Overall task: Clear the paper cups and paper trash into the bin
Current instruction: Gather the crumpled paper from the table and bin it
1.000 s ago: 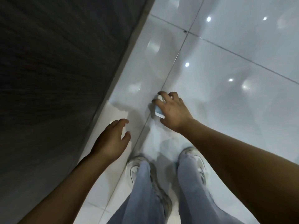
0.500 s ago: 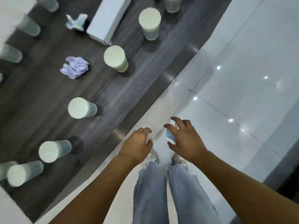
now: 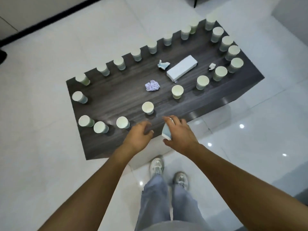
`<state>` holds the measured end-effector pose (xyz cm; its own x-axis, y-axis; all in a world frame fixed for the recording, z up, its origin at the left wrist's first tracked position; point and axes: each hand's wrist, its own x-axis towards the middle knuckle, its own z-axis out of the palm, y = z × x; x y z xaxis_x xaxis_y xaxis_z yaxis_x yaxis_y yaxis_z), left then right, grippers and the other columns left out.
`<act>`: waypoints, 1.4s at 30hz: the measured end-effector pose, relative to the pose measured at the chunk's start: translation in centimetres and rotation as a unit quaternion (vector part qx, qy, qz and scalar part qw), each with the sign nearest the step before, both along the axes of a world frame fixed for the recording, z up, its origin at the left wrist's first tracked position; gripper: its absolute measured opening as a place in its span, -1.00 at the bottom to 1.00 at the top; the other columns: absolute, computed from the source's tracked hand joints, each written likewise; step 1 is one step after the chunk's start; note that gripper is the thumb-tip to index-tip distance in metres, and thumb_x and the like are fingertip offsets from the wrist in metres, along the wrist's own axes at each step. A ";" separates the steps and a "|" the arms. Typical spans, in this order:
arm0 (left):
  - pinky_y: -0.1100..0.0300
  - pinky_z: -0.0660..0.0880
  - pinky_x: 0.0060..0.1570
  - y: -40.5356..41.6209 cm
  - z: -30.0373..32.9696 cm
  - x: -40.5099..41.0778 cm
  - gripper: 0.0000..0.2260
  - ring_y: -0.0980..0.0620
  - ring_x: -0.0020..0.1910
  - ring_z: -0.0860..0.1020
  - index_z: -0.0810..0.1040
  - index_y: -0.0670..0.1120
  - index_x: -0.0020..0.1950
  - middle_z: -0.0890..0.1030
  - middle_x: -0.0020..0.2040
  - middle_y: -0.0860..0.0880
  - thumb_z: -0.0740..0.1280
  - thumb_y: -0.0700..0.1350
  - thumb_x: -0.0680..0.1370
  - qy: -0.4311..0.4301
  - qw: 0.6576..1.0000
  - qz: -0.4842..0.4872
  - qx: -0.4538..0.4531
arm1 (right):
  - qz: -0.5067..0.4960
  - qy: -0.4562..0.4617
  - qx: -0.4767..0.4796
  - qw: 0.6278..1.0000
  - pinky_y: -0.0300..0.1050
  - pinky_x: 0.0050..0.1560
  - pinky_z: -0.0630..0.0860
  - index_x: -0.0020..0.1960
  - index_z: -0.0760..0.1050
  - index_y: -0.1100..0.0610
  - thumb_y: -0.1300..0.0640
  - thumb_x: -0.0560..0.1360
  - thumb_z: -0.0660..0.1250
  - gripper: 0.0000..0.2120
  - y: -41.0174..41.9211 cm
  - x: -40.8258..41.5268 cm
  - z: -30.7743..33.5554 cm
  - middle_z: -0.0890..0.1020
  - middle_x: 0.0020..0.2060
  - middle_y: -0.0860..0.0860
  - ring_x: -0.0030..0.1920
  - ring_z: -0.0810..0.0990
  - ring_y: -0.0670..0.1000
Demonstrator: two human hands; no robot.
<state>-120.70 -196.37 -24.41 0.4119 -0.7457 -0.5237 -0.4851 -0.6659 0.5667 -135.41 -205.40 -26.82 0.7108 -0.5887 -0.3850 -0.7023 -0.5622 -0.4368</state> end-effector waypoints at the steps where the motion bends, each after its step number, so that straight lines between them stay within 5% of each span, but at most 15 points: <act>1: 0.41 0.33 0.04 0.7 0.9 -0.1 -0.67 0.05 0.18 0.50 0.45 -0.14 0.32 0.53 0.23 -0.05 0.31 -0.14 0.57 0.036 0.999 0.033 -0.024 | 0.012 -0.004 0.006 1.000 0.03 0.33 0.35 0.53 0.01 -0.02 -0.04 0.41 0.46 -0.14 0.7 0.7 0.8 0.26 0.44 0.00 0.30 0.31 0.12; 7: 0.49 0.47 -0.20 2.7 4.0 1.6 -0.67 0.12 0.00 0.55 0.44 -0.17 0.29 0.57 0.11 -0.03 0.34 -0.21 0.53 0.184 0.965 0.168 -0.078 | 0.065 -0.065 0.036 0.995 0.03 0.36 0.32 0.56 -0.27 0.00 0.01 0.41 0.46 0.05 3.5 5.6 4.7 0.28 0.44 0.02 0.34 0.29 0.12; 13: 0.22 0.52 -0.23 2.9 5.2 5.7 -0.59 -0.06 0.06 0.58 0.45 -0.06 0.22 0.58 0.08 -0.05 0.33 -0.36 0.42 0.234 0.942 0.224 -0.086 | 0.086 -0.107 0.067 0.988 -0.02 0.33 0.35 0.56 -0.26 0.02 0.03 0.35 0.50 0.10 3.9 10.3 6.6 0.31 0.38 0.04 0.37 0.27 0.07; 19: 0.49 0.44 -0.29 1.4 5.2 9.7 -0.64 0.17 -0.14 0.51 0.47 -0.10 0.18 0.55 -0.03 0.02 0.41 -0.33 0.43 0.178 0.951 0.232 -0.097 | 0.112 -0.098 0.052 0.988 -0.04 0.33 0.35 0.56 -0.25 -0.01 -0.08 0.31 0.53 0.15 1.9 13.3 6.5 0.26 0.40 0.00 0.35 0.29 0.05; 25: 0.26 0.39 -0.11 -1.5 4.0 12.0 -0.62 0.06 -0.03 0.49 0.43 -0.08 0.26 0.54 0.09 -0.01 0.42 -0.21 0.48 0.109 0.965 0.225 -0.080 | 0.075 -0.031 0.054 0.995 0.01 0.37 0.33 0.57 -0.10 0.00 -0.07 0.41 0.46 -0.04 -3.2 13.3 5.5 0.16 0.48 0.00 0.41 0.22 0.09; 33: 0.16 0.42 -0.05 -9.8 0.9 12.4 -0.59 -0.01 -0.02 0.46 0.40 -0.09 0.33 0.49 0.08 0.00 0.39 -0.17 0.50 0.055 0.965 0.256 -0.033 | 0.038 0.044 0.044 0.997 0.07 0.27 0.40 0.43 0.23 0.10 0.05 0.49 0.37 -0.42 -14.0 13.4 2.0 0.33 0.35 0.08 0.28 0.35 0.15; 38: 0.24 0.41 -0.12 -13.7 -2.3 12.6 -0.61 -0.03 -0.02 0.51 0.42 -0.10 0.29 0.56 0.09 -0.06 0.40 -0.16 0.48 0.047 0.963 0.265 -0.026 | 0.059 0.073 0.042 0.995 0.05 0.33 0.38 0.44 0.22 0.09 0.04 0.50 0.35 -0.43 -19.9 14.3 -1.5 0.32 0.38 0.08 0.33 0.34 0.14; 42: 0.19 0.40 0.01 -15.4 -5.2 13.7 -0.58 -0.01 0.03 0.49 0.42 -0.12 0.31 0.53 0.11 -0.02 0.41 -0.14 0.48 0.028 0.957 0.287 -0.035 | 0.080 0.094 0.050 0.991 0.05 0.35 0.36 0.48 0.17 0.08 0.07 0.52 0.33 -0.41 -22.7 16.3 -5.2 0.26 0.42 0.09 0.37 0.28 0.15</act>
<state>-107.02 -211.82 -29.62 0.7367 -0.4396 -0.5138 -0.0189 -0.7729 0.6342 -119.08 -228.10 -32.06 0.7022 -0.4267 -0.5700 -0.6821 -0.6326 -0.3667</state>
